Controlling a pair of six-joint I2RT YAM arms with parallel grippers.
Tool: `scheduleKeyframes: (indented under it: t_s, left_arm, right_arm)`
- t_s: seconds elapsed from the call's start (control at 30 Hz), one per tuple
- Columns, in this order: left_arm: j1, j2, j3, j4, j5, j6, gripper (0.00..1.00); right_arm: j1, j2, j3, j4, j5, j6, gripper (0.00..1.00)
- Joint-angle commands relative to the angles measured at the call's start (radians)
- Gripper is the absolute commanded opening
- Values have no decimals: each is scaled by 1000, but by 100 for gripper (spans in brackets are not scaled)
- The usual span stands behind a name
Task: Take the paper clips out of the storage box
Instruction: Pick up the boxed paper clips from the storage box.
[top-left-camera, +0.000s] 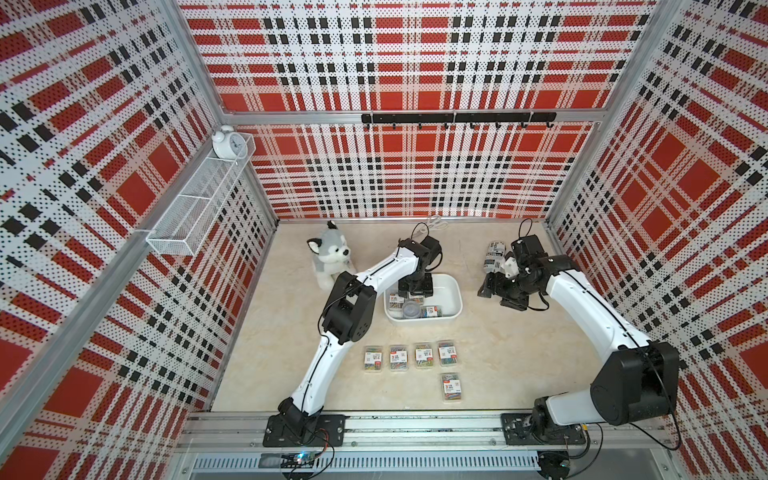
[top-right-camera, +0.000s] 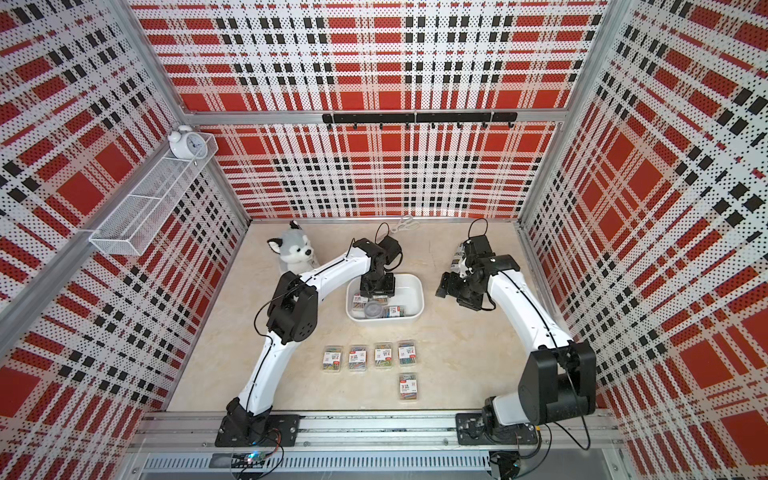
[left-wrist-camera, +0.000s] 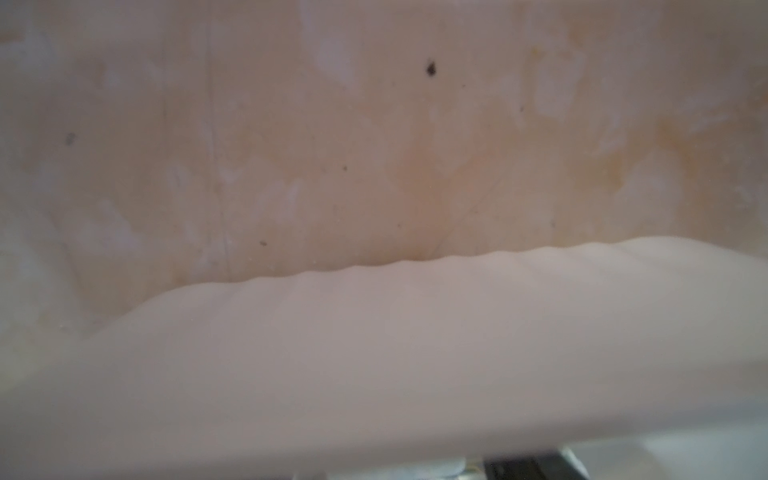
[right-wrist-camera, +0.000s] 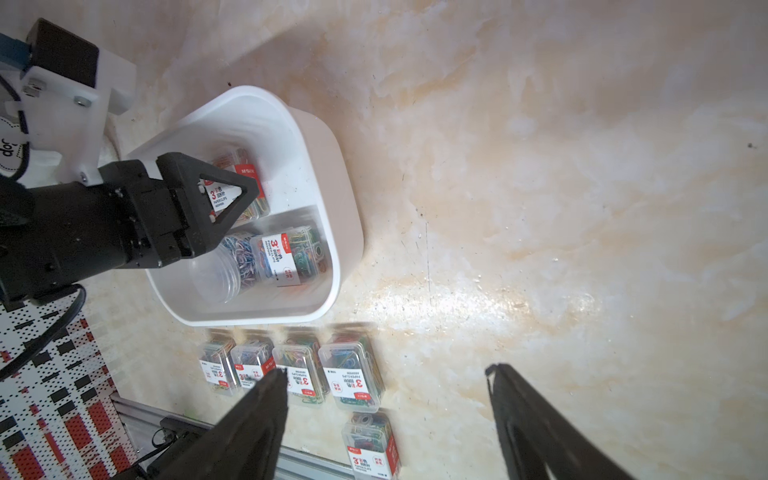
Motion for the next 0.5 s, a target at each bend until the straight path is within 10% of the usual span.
scheduleKeyframes:
  t_s: [0.0,0.47]
  left_arm:
    - [9,23,19,-12,-7,20,65]
    - [-2,12,29,-12,-1,20,49]
  right_arm:
    - [-12,-29,-15,14,-3,-1,81]
    - [-12,-26,-19,20,-10,1,81]
